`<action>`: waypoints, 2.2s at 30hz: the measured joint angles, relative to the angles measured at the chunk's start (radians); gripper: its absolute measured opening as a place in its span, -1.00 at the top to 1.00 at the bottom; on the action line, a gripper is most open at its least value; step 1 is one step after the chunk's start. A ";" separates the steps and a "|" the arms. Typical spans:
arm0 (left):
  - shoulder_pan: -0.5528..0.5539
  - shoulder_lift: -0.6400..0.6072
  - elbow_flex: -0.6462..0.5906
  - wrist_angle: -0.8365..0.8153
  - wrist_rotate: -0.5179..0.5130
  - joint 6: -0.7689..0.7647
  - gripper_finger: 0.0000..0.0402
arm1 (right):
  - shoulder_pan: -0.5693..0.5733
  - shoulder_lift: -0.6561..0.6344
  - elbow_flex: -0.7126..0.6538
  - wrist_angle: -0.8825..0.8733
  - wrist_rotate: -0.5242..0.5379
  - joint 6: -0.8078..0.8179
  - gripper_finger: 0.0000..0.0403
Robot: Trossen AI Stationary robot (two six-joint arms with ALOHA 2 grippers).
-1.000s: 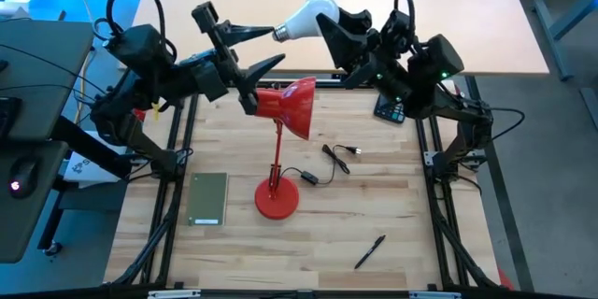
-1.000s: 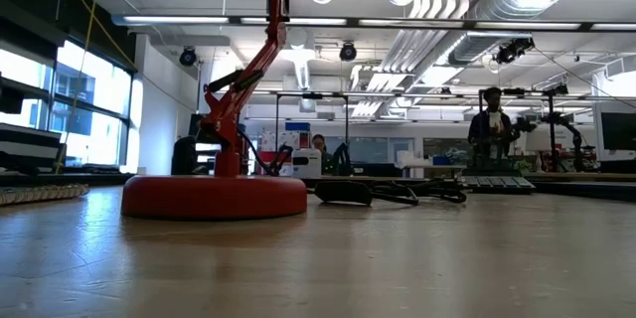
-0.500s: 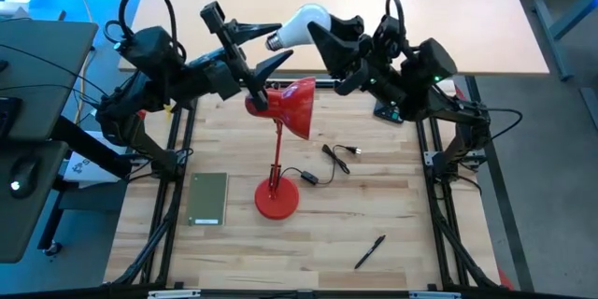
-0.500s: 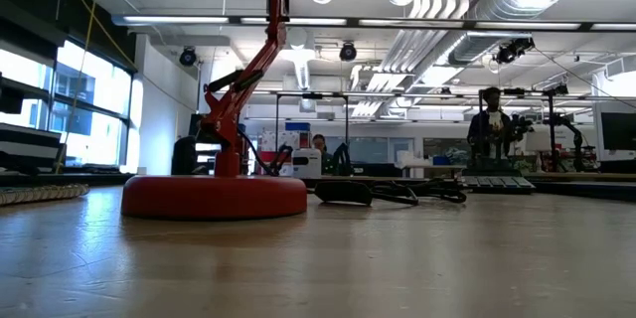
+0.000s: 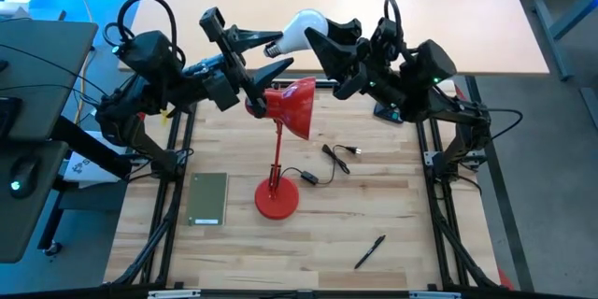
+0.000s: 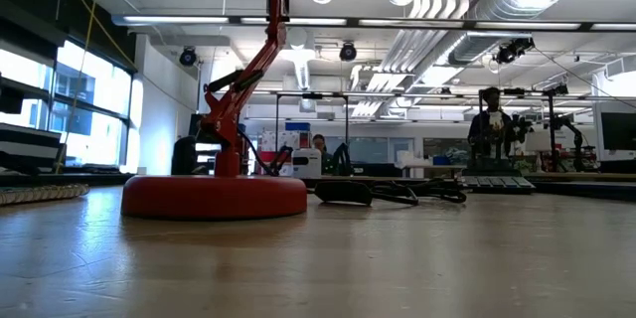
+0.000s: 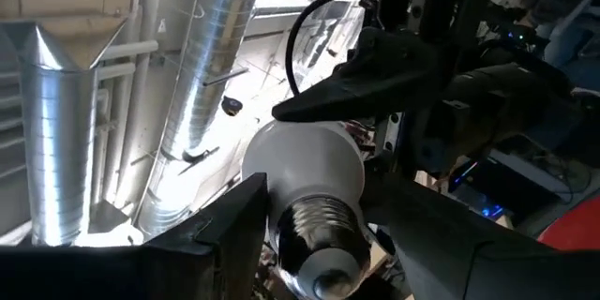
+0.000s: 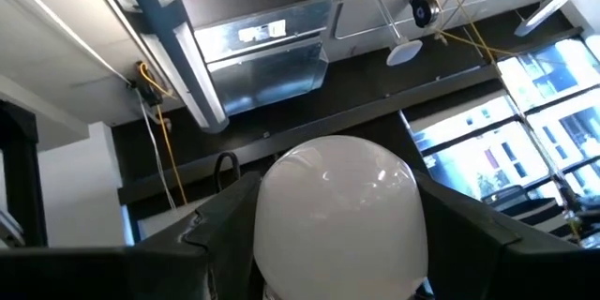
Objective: Screw lightbulb
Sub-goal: Insert the white lightbulb into the red lamp
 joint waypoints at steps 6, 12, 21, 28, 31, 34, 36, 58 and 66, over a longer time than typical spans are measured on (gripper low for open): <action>0.000 0.001 0.000 0.010 0.001 0.010 0.00 | 0.000 0.000 0.000 -0.011 -0.008 0.008 -0.15; 0.001 0.000 0.000 0.011 -0.039 0.011 0.00 | 0.005 0.000 0.000 -0.010 -0.015 0.008 -0.15; -0.001 0.000 0.000 0.011 -0.051 0.011 0.00 | 0.008 0.000 0.000 -0.007 -0.019 0.000 -0.15; -0.007 0.000 0.000 0.012 0.000 0.010 0.01 | 0.008 0.000 0.000 -0.011 -0.019 0.000 -0.15; -0.008 0.000 0.000 0.011 0.003 0.010 0.01 | 0.008 0.000 0.000 -0.011 -0.021 0.000 -0.15; -0.007 0.000 0.000 0.005 -0.009 0.006 0.01 | 0.008 0.000 0.000 -0.011 -0.038 0.002 -0.15; -0.005 0.000 0.000 0.002 -0.025 0.003 0.01 | 0.008 0.000 0.000 -0.011 -0.042 0.005 -0.15; -0.011 0.000 0.000 0.000 -0.026 0.036 0.39 | 0.008 0.000 0.000 -0.008 -0.043 0.026 -0.15; -0.011 -0.001 0.000 -0.001 -0.025 0.036 0.39 | 0.008 -0.001 0.000 -0.009 -0.043 0.025 -0.15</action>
